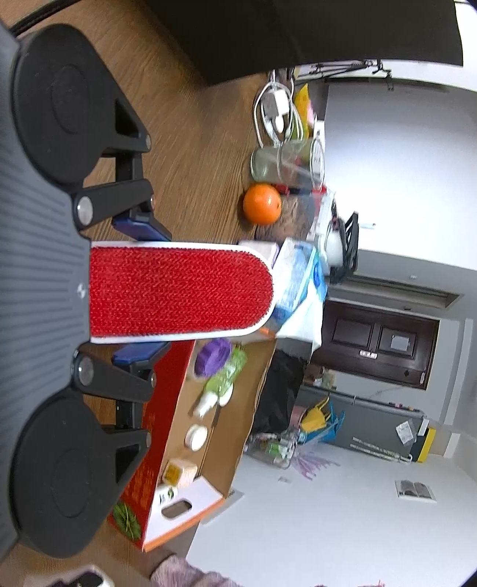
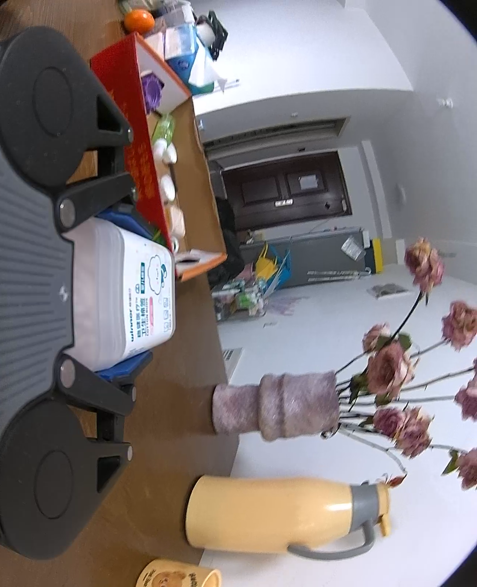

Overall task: Organize rigid objects
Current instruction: 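Carry the lint brush in the left tool and container in the right tool over the box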

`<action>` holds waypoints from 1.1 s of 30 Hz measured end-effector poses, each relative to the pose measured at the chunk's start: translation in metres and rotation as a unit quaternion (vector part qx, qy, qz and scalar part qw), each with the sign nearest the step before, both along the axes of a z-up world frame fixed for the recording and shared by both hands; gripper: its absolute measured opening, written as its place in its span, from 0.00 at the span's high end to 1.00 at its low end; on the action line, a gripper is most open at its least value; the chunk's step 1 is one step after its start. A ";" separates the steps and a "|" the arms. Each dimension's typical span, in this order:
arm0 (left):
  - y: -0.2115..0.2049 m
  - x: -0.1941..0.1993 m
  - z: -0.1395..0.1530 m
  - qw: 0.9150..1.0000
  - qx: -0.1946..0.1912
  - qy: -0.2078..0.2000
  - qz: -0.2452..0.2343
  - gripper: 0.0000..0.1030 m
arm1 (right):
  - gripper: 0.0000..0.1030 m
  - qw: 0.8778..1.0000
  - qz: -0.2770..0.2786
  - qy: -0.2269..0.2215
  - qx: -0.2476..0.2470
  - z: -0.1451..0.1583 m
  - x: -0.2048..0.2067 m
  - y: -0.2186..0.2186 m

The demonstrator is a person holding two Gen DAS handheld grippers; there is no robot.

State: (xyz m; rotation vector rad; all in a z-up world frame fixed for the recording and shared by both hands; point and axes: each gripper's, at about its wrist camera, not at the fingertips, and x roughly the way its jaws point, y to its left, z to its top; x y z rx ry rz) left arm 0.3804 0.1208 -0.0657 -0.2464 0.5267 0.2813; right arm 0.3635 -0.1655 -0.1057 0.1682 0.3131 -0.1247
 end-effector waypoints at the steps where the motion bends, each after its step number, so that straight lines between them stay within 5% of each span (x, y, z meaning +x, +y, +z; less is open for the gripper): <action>1: -0.004 0.001 0.001 1.000 0.000 -0.001 -0.004 0.45 | 0.37 1.000 0.005 -0.002 0.000 0.001 0.000 0.003; 14: -0.038 0.007 0.018 0.999 0.003 -0.028 -0.030 0.45 | 0.37 0.997 0.067 -0.041 0.008 0.012 0.011 0.037; 33: -0.053 0.040 0.040 0.997 -0.003 -0.061 -0.048 0.45 | 0.37 0.994 0.087 -0.067 0.023 0.023 0.054 0.042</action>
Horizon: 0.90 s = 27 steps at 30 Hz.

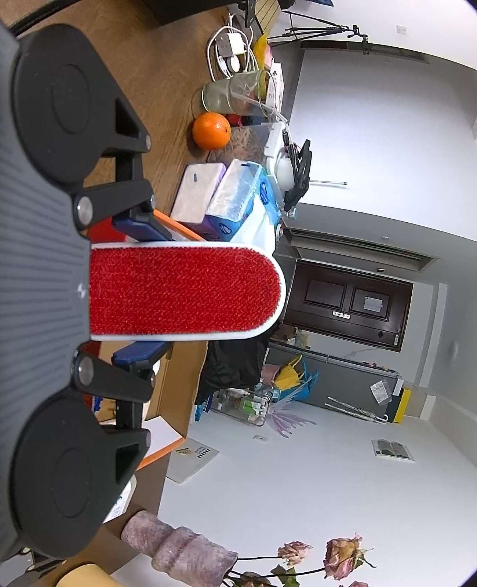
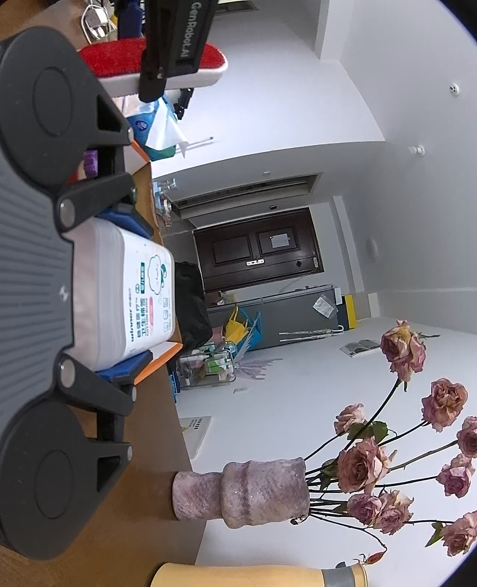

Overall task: Organize rigid objects
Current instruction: 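Carry the lint brush in the left tool and container in the right tool over the box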

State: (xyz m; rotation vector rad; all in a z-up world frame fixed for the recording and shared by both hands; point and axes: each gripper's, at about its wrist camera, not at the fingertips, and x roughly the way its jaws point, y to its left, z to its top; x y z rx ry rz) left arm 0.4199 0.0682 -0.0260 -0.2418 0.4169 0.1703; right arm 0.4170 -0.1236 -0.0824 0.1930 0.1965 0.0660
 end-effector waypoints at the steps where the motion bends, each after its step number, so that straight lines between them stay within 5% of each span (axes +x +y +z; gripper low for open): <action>1: 0.000 0.003 0.000 1.000 -0.002 0.001 -0.001 0.45 | 0.37 1.000 0.000 -0.001 0.000 0.000 0.003 0.000; 27: 0.001 0.094 0.000 1.000 -0.008 0.006 -0.024 0.45 | 0.37 1.000 0.005 0.004 -0.014 -0.001 0.081 0.005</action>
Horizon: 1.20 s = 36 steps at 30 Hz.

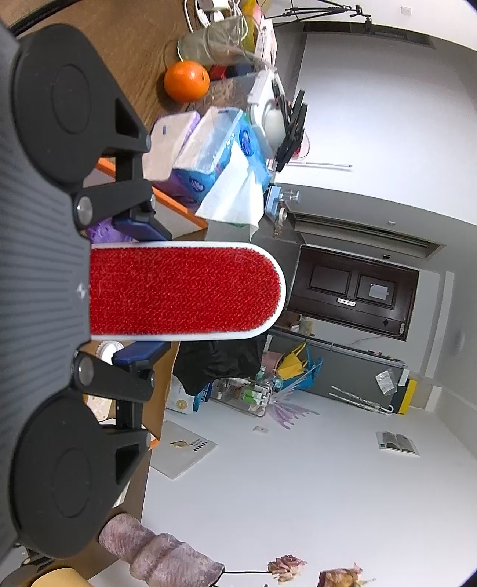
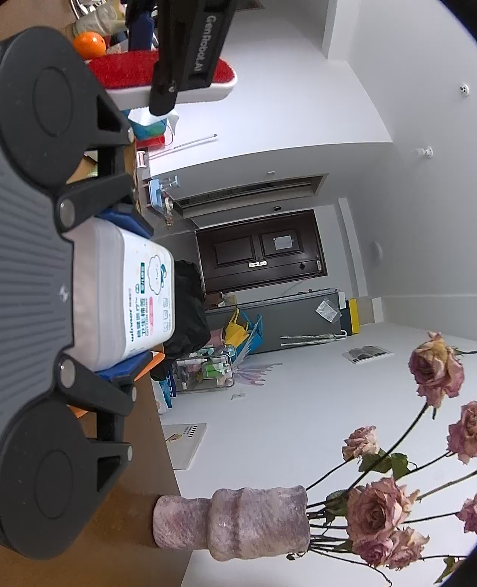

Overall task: Organize rigid objects
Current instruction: 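Carry the lint brush in the left tool and container in the right tool over the box, then open both tools to drop the lint brush and container into the box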

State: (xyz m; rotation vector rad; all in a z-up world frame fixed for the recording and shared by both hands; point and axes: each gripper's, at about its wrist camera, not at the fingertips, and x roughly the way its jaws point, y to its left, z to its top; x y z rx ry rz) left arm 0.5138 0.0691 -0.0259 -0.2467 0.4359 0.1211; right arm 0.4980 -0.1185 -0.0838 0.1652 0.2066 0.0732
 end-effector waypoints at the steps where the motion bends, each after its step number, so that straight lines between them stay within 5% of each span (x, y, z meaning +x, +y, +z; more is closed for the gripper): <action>1: 0.000 0.006 -0.001 1.000 0.000 0.003 -0.003 0.45 | 0.37 1.000 -0.001 0.001 -0.002 0.000 0.003 0.000; 25: -0.001 0.086 -0.036 0.996 0.008 0.089 -0.027 0.44 | 0.37 0.998 0.001 0.058 -0.027 -0.012 0.068 0.006; 29: 0.004 0.085 -0.032 0.993 -0.017 0.114 -0.038 0.14 | 0.36 0.996 0.019 0.077 -0.037 -0.005 0.068 0.008; 31: 0.005 0.078 -0.026 0.994 -0.007 0.101 -0.032 0.00 | 0.21 0.994 0.026 0.094 -0.038 -0.004 0.070 0.008; 32: 0.005 0.075 -0.023 0.995 0.002 0.100 -0.023 0.00 | 0.11 0.994 0.029 0.103 -0.038 -0.003 0.071 0.008; 36: 0.007 0.069 -0.017 0.994 0.020 0.099 -0.031 0.00 | 0.04 0.992 0.040 0.116 -0.033 0.000 0.069 0.007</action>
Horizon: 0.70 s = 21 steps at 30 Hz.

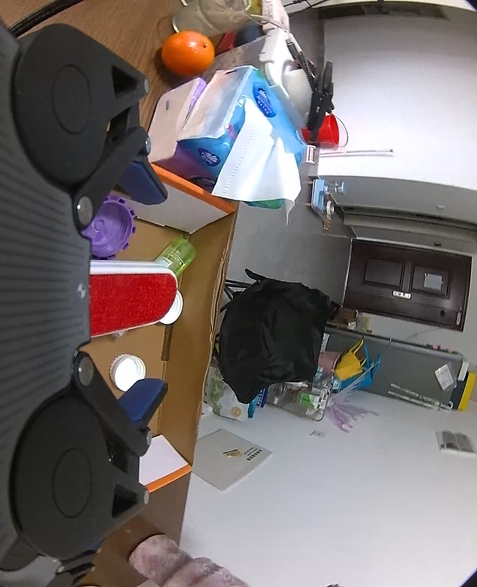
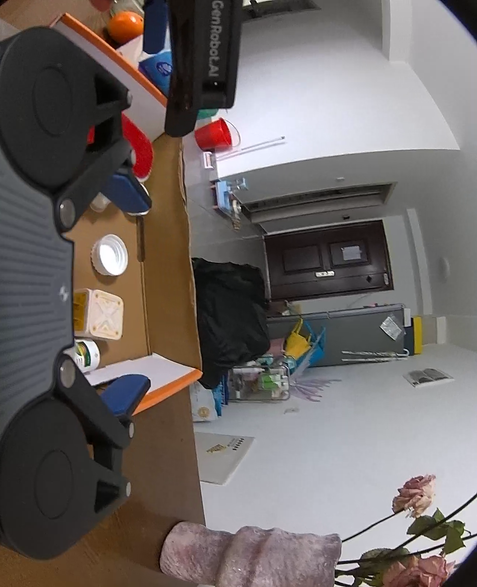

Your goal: Organize rigid objects

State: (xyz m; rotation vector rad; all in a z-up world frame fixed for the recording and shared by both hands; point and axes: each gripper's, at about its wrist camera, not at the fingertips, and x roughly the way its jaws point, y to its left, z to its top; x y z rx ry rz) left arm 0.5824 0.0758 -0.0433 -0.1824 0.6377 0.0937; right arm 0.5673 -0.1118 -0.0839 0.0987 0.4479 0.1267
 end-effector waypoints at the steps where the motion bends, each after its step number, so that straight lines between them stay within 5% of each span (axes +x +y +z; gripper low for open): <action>1: 0.000 -0.001 0.000 1.000 0.003 0.003 -0.001 0.00 | 0.03 1.000 0.001 0.002 0.005 0.001 -0.002 0.000; 9: -0.001 -0.006 -0.001 1.000 0.020 0.013 0.000 0.00 | 0.00 1.000 0.000 0.002 0.009 0.008 -0.004 -0.006; 21: 0.000 -0.055 0.021 0.998 0.047 -0.030 -0.005 0.00 | 0.00 1.000 0.010 -0.004 -0.010 0.021 -0.042 -0.009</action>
